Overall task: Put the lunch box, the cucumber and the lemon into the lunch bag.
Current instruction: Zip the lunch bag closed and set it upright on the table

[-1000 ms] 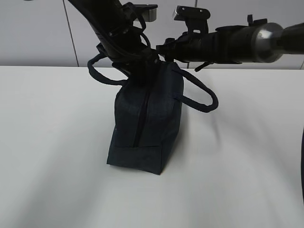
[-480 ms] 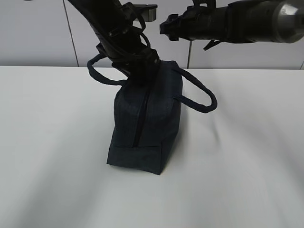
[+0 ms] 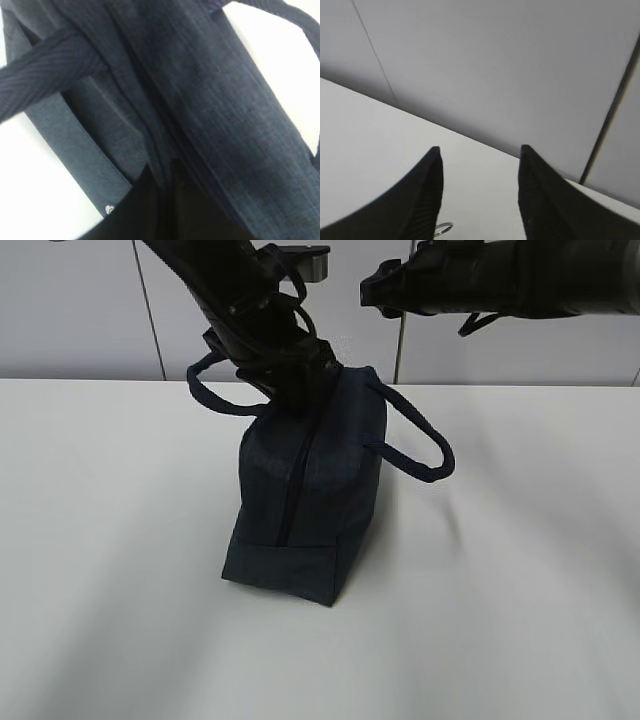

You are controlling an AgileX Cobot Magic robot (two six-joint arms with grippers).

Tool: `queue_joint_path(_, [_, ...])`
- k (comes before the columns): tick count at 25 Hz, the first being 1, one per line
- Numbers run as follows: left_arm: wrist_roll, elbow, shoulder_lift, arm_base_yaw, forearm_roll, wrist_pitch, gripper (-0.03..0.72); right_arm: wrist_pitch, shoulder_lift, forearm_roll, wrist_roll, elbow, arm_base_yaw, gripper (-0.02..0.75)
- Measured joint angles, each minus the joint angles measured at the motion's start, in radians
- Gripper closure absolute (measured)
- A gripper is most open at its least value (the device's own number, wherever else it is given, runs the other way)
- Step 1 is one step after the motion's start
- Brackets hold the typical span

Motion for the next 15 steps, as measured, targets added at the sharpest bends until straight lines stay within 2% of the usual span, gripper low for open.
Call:
queue_joint_path(3, [0.000,0.000,0.000,0.002,0.000,-0.009,0.701,0.107,-0.032,-0.115,0.041,0.010,-0.016,0.416])
queue_joint_path(9, [0.000,0.000,0.000,0.008,0.000,-0.012,0.701,0.265,-0.056,-0.530,0.408,0.010,-0.079,0.454])
queue_joint_path(15, [0.000,0.000,0.000,0.010,0.000,-0.002,0.701,0.400,-0.108,-0.822,0.671,0.012,-0.115,0.457])
